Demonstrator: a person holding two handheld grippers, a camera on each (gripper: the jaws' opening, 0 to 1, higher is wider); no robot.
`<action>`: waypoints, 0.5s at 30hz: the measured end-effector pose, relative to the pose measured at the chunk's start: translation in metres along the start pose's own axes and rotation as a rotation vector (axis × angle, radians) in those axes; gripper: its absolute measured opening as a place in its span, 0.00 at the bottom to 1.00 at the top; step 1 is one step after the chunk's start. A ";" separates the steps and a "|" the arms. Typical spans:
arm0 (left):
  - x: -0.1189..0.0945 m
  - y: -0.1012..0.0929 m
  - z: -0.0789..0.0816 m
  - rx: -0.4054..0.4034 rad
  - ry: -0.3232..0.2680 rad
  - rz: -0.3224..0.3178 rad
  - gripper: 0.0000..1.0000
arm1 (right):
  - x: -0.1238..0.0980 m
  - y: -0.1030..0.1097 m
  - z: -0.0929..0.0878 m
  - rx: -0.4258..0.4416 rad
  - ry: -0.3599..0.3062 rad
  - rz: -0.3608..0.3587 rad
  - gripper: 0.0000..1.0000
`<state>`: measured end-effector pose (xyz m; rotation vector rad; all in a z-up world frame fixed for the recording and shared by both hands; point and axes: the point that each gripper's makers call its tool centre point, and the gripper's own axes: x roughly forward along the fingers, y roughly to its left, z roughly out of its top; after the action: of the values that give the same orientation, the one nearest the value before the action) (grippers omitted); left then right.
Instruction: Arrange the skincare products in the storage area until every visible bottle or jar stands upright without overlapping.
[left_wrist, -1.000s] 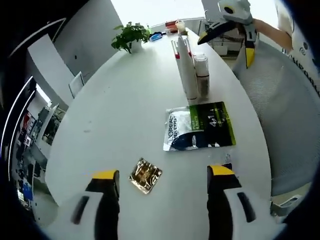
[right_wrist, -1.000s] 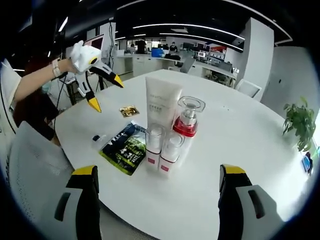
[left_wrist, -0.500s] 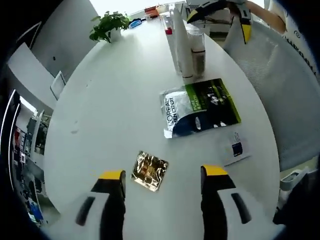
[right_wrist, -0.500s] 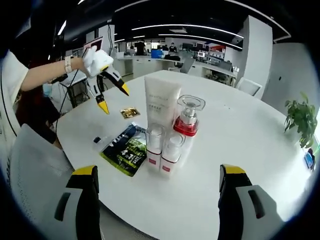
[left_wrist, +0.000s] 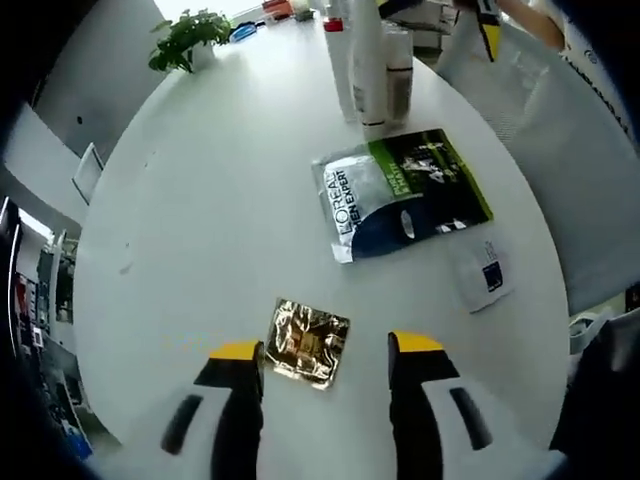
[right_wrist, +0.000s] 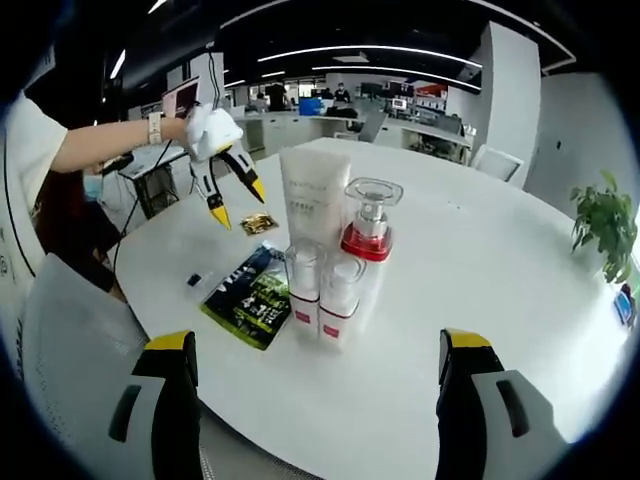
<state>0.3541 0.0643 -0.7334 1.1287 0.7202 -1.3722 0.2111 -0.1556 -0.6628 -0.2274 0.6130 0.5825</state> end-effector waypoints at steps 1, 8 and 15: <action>0.001 0.000 -0.001 0.009 0.010 -0.010 0.41 | 0.000 -0.001 0.000 0.002 0.000 -0.003 1.00; 0.005 0.003 -0.008 0.068 0.042 -0.050 0.42 | 0.001 -0.004 -0.002 0.009 0.007 -0.009 1.00; 0.011 0.005 -0.010 0.119 0.057 -0.092 0.45 | 0.002 -0.003 -0.002 0.014 0.008 -0.004 1.00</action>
<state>0.3624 0.0687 -0.7462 1.2461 0.7473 -1.4811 0.2133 -0.1583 -0.6659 -0.2177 0.6237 0.5737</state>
